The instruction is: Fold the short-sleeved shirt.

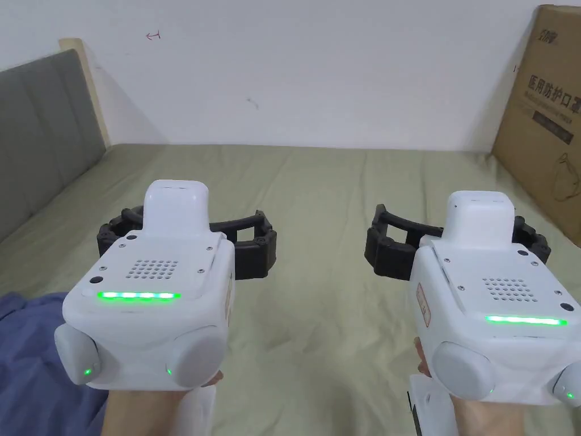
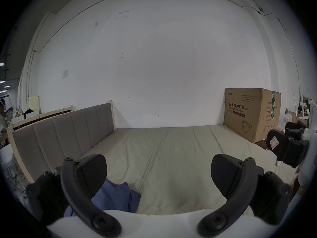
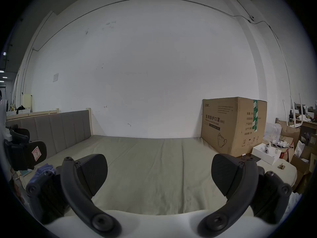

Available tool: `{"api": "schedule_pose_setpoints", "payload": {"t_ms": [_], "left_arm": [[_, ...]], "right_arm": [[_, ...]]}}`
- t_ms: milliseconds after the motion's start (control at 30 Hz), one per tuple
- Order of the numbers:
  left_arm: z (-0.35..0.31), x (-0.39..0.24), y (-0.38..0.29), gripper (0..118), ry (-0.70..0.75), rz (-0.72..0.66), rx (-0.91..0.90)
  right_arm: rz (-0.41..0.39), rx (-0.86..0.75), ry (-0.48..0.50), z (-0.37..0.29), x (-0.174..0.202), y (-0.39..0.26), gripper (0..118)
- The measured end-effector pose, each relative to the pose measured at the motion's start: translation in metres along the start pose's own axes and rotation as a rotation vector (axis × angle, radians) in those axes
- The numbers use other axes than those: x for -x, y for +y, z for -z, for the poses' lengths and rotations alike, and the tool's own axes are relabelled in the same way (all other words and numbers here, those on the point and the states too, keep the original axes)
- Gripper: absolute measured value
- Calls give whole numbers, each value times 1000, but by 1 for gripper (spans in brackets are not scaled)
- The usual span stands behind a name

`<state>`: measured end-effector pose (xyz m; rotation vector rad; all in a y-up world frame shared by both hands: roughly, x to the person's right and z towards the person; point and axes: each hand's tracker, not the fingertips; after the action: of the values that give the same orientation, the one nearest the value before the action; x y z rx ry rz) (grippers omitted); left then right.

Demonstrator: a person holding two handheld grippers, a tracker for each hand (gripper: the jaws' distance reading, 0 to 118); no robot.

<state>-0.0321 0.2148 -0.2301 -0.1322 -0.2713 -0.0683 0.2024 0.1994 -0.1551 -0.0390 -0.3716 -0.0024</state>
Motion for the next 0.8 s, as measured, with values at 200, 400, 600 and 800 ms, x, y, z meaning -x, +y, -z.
{"api": "schedule_pose_setpoints", "payload": {"t_ms": [200, 400, 600, 800], "left_arm": [[0, 1, -1, 118, -6, -9, -7], [-3, -1, -1, 118, 1, 19, -30], [-3, -2, 1, 118, -17, 1, -15], [-5, -3, 0, 118, -10, 17, -46]], "right_arm": [[2, 2, 11, 0, 0, -2, 118], [8, 17, 11, 2, -1, -3, 118], [6, 18, 6, 2, -1, -3, 118], [-4, 24, -6, 2, -1, -5, 118]]}}
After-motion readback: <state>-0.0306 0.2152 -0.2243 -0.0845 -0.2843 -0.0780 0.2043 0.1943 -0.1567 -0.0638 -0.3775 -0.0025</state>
